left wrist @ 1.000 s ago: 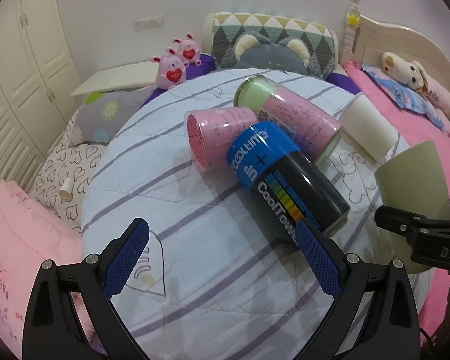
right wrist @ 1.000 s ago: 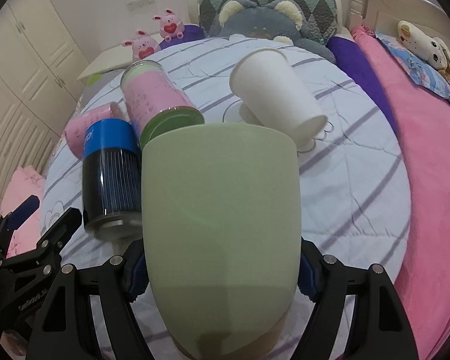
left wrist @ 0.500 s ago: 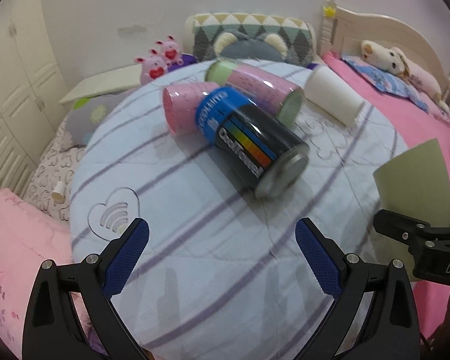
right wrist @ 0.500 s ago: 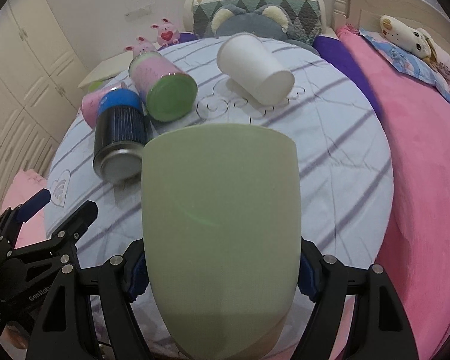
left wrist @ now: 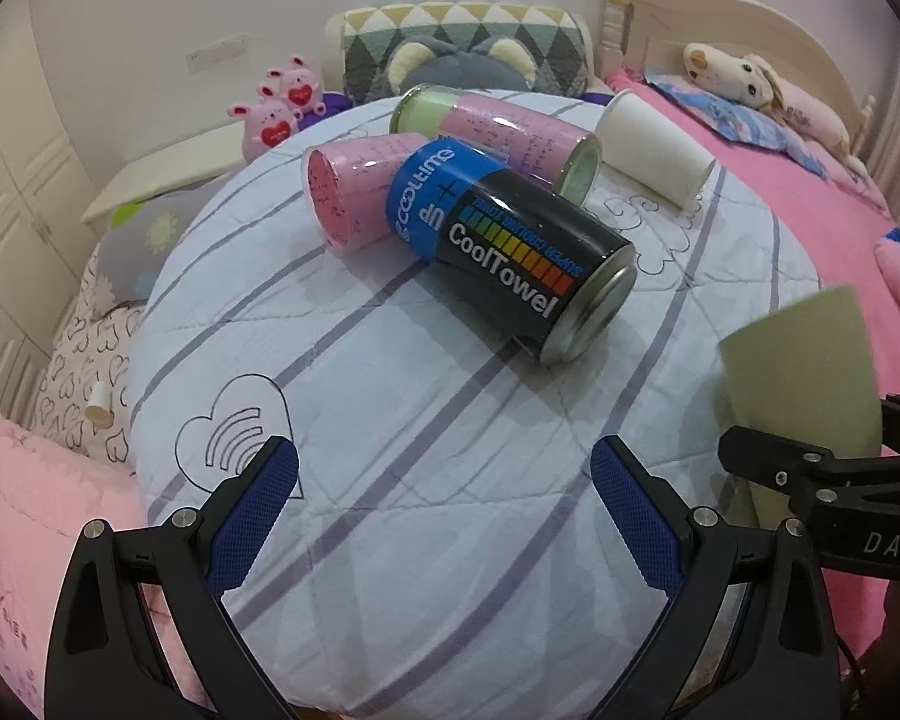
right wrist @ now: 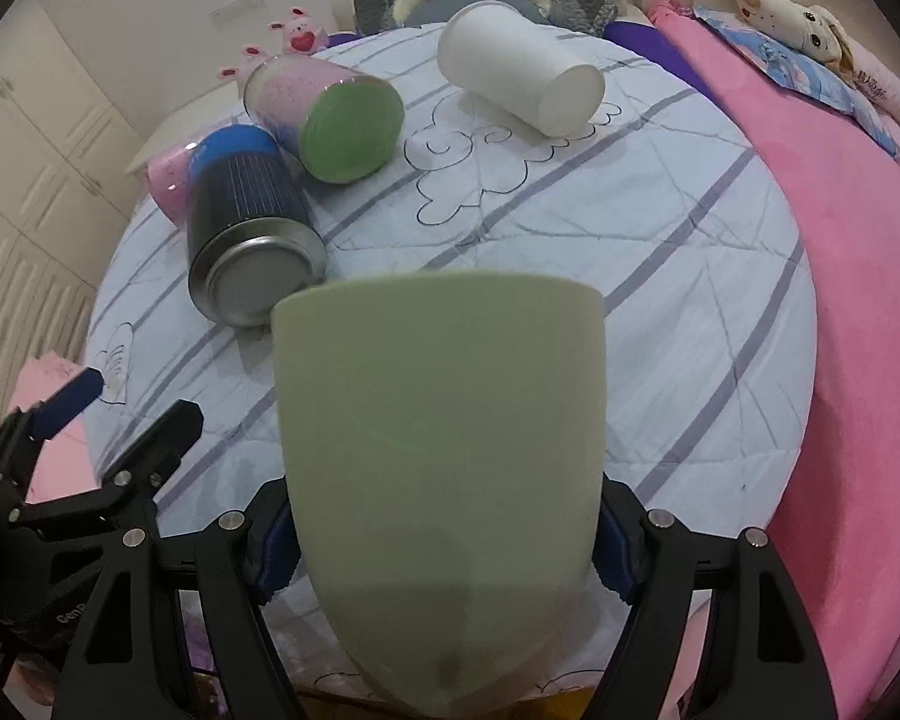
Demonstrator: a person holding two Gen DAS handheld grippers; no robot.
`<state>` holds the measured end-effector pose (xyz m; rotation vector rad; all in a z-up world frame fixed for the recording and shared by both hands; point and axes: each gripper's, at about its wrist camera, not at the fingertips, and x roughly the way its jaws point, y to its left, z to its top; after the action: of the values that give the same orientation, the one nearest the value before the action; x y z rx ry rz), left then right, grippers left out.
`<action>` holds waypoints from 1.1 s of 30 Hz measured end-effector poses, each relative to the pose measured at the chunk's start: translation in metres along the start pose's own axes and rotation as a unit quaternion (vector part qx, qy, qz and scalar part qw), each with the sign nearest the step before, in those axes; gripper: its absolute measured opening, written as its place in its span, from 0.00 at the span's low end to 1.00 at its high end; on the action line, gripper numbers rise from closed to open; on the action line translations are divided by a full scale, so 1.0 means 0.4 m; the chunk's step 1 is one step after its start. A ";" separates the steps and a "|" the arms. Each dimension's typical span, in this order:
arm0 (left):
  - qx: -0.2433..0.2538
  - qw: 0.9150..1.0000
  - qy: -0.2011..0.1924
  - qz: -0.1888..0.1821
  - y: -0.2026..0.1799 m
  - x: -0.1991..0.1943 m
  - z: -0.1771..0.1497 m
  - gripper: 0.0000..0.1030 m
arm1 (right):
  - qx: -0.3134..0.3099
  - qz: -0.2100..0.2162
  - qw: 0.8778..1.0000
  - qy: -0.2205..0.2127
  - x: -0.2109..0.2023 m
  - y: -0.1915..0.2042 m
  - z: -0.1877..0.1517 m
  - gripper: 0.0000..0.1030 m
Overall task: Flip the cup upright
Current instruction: 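Lift the pale green cup by its rim with the right gripper, then bring the left gripper to the cup's base and grasp it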
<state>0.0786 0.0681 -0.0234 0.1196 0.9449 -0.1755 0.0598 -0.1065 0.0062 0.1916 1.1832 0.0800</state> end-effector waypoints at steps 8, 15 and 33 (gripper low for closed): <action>-0.008 1.000 -0.011 -0.007 0.005 -0.019 0.004 0.97 | -0.022 -0.011 0.999 -0.022 -0.032 0.021 -0.013 0.77; -0.018 1.000 -0.012 0.003 -0.006 -0.041 0.007 0.97 | -0.031 -0.005 0.999 -0.043 -0.074 0.012 -0.016 0.77; -0.062 0.998 -0.021 -0.001 -0.070 -0.102 0.016 0.97 | -0.040 0.032 0.995 -0.086 -0.147 -0.064 -0.020 0.77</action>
<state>0.0546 0.0434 0.0127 -0.0005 0.9111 -0.1209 0.0291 -0.1403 0.0518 0.1627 1.0005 0.1643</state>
